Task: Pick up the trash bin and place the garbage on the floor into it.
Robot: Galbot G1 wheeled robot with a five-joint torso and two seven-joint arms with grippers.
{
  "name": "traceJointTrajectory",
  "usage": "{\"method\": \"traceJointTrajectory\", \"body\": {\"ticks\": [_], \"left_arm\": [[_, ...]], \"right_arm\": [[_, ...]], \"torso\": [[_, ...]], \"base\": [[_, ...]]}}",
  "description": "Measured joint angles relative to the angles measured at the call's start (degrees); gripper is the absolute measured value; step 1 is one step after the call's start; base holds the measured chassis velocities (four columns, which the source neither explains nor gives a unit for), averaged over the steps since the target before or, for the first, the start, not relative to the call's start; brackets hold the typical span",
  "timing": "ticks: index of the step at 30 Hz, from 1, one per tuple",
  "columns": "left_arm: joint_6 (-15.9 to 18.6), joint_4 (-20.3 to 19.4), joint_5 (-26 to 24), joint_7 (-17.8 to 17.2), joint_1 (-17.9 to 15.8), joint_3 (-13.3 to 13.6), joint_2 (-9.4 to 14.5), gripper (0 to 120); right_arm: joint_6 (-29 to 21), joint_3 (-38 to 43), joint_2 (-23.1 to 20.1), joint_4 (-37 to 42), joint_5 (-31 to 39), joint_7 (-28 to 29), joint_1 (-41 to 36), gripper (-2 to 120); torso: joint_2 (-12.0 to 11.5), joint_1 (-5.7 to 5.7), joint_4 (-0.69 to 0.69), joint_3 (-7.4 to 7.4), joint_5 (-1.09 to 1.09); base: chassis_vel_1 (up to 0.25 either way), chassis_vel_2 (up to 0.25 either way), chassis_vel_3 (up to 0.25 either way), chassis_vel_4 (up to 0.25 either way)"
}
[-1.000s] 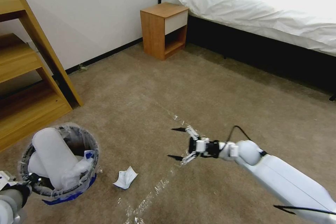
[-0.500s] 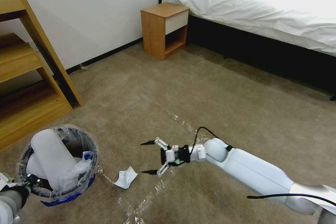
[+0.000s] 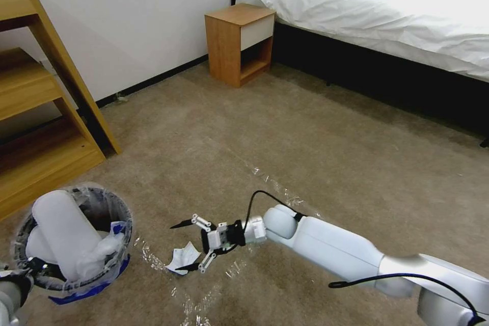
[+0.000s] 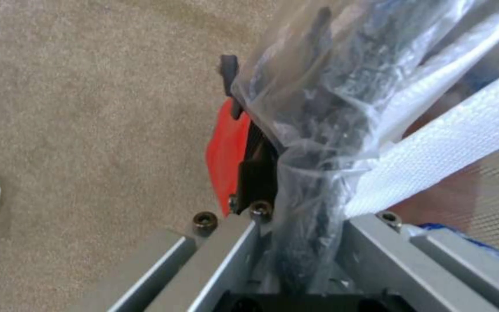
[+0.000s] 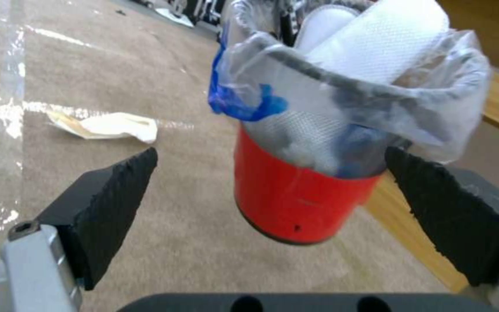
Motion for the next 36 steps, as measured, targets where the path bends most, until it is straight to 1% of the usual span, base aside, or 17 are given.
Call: {"method": "traceJointTrajectory", "body": {"ticks": [5, 14, 16, 17, 19, 23, 30, 33, 34, 36], "left_arm": [[0.0, -0.3, 0.1, 0.0, 0.3, 0.1, -0.8, 0], [0.0, -0.7, 0.7, 0.0, 0.2, 0.6, -1.3, 0], [0.0, -0.8, 0.9, 0.0, 0.4, 0.7, -1.5, 0], [0.0, -0.8, 0.9, 0.0, 0.4, 0.7, -1.5, 0], [0.0, -0.9, 1.0, 0.0, 0.5, 0.7, -1.5, 0], [0.0, -0.9, 1.1, 0.0, 0.6, 0.7, -1.4, 0], [-0.1, -1.1, 1.1, 0.0, 0.6, 0.7, -1.3, 0], [-0.2, -1.3, 0.8, 0.0, 0.4, 0.7, -0.9, 0], [-0.2, -1.3, 0.8, 0.0, 0.4, 0.7, -0.9, 0], [-0.2, -1.3, 0.8, 0.0, 0.3, 0.7, -0.7, 0]], "right_arm": [[0.0, -0.8, 2.0, -1.8, -0.4, -0.4, 0.8, 100], [-1.1, -2.3, 3.5, -4.3, 1.0, -2.2, 1.3, 100], [-2.1, -2.7, 3.4, -4.3, 2.9, -4.6, 0.5, 100], [-2.1, -2.7, 3.4, -4.3, 2.9, -4.6, 0.5, 100], [-3.0, -3.1, 3.2, -3.9, 4.7, -7.2, -0.3, 100], [-3.1, -3.2, 3.1, -3.9, 5.0, -8.0, -1.0, 100], [-3.1, -3.4, 1.8, -2.0, 4.4, -8.1, -3.0, 100], [-2.8, -3.7, -0.1, -0.3, 4.2, -8.4, -4.4, 100], [-2.8, -3.7, -0.1, -0.3, 4.2, -8.4, -4.4, 100], [-2.8, -3.9, -2.0, 0.8, 4.2, -9.4, -4.8, 100]], "torso": [[0.0, 0.00, 0.00, 0.00, 0.00], [0.0, 0.00, 0.00, 0.00, 0.01], [0.0, 0.00, 0.00, 0.00, 0.01], [0.0, 0.00, 0.00, 0.00, 0.01], [0.0, 0.00, -0.01, 0.00, 0.01], [0.0, 0.00, -0.01, 0.00, 0.01], [0.0, 0.00, 0.00, 0.00, 0.01], [0.0, 0.00, 0.00, 0.00, 0.02], [0.0, 0.00, 0.00, 0.00, 0.02], [0.0, 0.00, 0.00, 0.00, 0.02]], "base": [[0.000, 0.000, 0.000, 0.000], [0.000, 0.000, 0.000, 0.000], [0.000, 0.000, 0.000, 0.000], [0.000, 0.000, 0.000, 0.000], [0.000, 0.000, 0.000, 0.000], [0.000, 0.000, 0.000, 0.000], [0.000, 0.000, 0.000, 0.000], [0.000, 0.000, 0.000, 0.000], [0.000, 0.000, 0.000, 0.000], [0.000, 0.000, 0.000, 0.000]]}}
